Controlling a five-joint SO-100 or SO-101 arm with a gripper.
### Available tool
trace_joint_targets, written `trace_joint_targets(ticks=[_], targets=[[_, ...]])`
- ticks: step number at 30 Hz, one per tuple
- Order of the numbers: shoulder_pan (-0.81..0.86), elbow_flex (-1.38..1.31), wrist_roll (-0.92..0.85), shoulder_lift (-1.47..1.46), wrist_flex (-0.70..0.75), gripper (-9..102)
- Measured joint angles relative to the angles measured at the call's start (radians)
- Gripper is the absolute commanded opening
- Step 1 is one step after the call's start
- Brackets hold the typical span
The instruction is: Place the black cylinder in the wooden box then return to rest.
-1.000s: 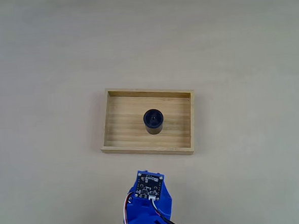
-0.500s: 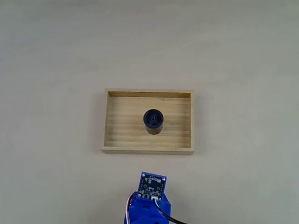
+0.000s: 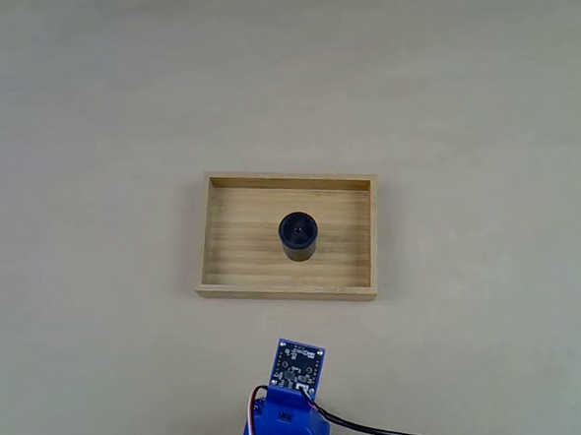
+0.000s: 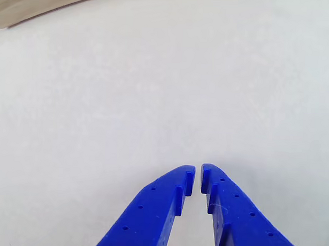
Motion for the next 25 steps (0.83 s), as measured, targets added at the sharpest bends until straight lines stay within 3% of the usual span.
trace_joint_targets(ticks=[25], targets=[[0.000,0.000,-0.014,0.000,0.025,0]])
